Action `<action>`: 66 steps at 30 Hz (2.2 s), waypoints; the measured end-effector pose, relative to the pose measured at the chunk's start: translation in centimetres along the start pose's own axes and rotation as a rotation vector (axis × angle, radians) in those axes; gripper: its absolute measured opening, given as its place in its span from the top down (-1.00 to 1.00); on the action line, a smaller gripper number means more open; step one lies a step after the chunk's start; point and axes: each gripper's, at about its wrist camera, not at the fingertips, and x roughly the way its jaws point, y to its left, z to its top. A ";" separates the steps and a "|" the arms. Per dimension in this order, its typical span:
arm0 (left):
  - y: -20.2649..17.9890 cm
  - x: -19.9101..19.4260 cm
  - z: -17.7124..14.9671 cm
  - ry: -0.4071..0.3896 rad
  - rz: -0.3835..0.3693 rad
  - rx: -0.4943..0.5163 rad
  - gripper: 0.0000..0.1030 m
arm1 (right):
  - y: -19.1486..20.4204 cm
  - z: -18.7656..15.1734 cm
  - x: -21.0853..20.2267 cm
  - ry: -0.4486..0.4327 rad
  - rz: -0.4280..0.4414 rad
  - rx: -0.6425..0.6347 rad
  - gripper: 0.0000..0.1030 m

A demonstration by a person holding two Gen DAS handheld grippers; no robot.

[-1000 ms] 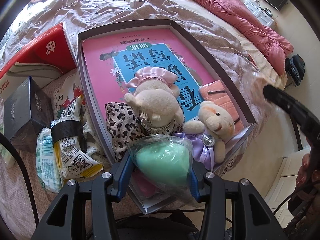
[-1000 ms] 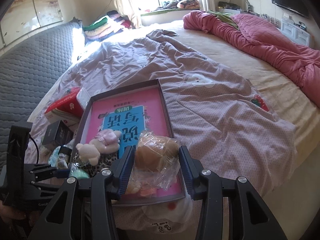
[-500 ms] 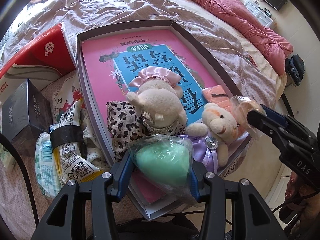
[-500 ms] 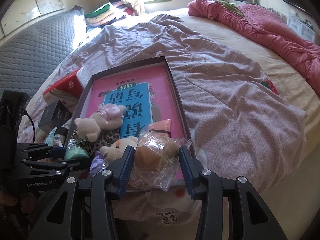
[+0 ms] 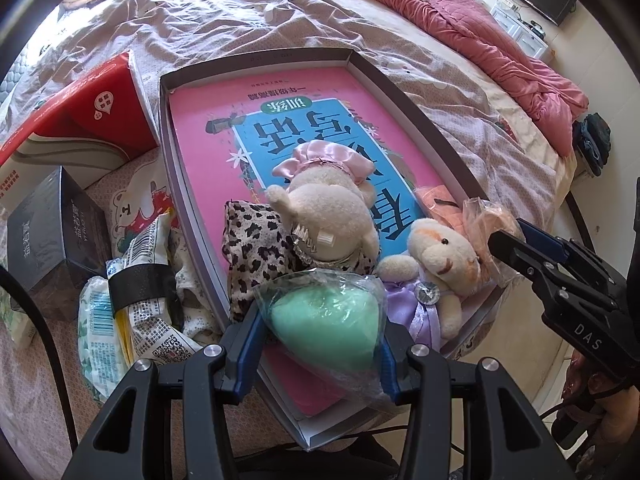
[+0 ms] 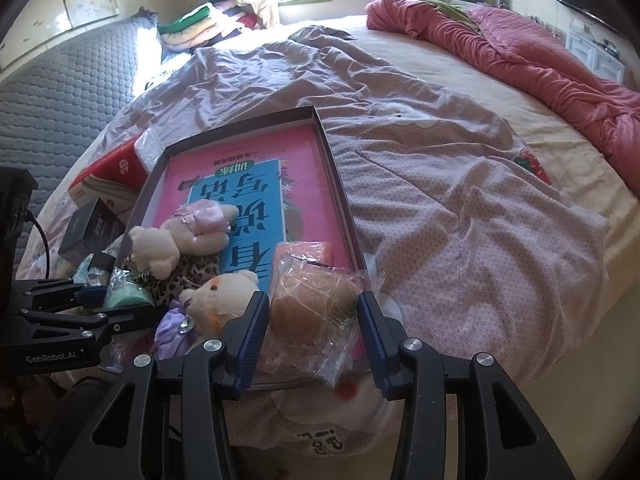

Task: Organize soft objects
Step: 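Lower the sponge and bun onto the tray and open both tools, then withdraw both open tools up from the tray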

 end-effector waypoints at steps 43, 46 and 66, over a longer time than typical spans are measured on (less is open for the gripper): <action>0.3 -0.9 -0.9 0.011 -0.046 -0.039 -0.06 | -0.2 0.7 -2.3 -0.055 0.031 0.064 -0.14; 0.1 -1.2 -0.9 0.007 -0.043 -0.031 -0.12 | -0.1 0.8 -2.6 -0.062 0.037 0.067 -0.15; -0.9 -3.5 -1.3 -0.034 -0.008 0.020 -0.36 | 0.1 1.2 -4.2 -0.102 0.055 0.082 -0.18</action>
